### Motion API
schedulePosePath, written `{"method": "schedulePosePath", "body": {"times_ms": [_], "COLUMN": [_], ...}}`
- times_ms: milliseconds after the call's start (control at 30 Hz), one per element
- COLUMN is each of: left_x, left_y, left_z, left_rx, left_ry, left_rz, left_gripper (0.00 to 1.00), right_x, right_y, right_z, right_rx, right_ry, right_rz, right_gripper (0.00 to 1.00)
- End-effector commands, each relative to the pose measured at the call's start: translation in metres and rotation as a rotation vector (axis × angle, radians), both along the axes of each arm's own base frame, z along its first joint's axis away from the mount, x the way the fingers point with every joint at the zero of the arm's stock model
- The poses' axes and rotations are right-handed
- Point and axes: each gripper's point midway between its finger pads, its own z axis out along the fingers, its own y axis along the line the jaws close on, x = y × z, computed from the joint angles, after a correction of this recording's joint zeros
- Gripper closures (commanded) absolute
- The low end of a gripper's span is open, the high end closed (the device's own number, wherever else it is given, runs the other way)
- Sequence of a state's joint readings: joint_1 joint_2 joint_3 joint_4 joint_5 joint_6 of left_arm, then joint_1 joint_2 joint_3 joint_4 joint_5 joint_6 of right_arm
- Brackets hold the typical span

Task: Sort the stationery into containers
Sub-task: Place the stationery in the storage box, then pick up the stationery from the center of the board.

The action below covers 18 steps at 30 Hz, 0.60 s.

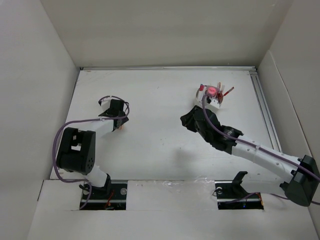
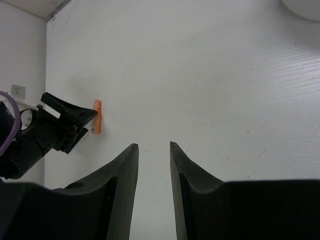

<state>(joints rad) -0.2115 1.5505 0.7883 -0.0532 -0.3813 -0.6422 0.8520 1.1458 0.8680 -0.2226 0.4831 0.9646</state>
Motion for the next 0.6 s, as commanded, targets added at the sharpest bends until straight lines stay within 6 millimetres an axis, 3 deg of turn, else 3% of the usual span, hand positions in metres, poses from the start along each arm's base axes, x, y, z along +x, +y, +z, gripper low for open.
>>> {"method": "schedulePosePath", "body": {"times_ms": [0, 133, 267, 567], "left_x": [0.004, 0.004, 0.004, 0.004], "left_y": [-0.008, -0.013, -0.021, -0.031], "left_z": [-0.004, -0.014, -0.016, -0.014], "left_rx": [0.005, -0.015, -0.009, -0.039], "left_ry": [0.028, 0.059, 0.062, 0.042], "left_rz": [-0.047, -0.065, -0.093, -0.132], "left_gripper": [0.4, 0.51, 0.52, 0.92], "right_x": [-0.001, -0.001, 0.0, 0.005], "right_y": [0.006, 0.004, 0.005, 0.014], "right_z": [0.019, 0.023, 0.018, 0.007], "right_rx": [0.045, 0.049, 0.038, 0.011], "right_ry": [-0.053, -0.062, -0.053, -0.036], "right_rz": [0.02, 0.012, 0.012, 0.012], "right_gripper": [0.62, 0.62, 0.62, 0.56]}}
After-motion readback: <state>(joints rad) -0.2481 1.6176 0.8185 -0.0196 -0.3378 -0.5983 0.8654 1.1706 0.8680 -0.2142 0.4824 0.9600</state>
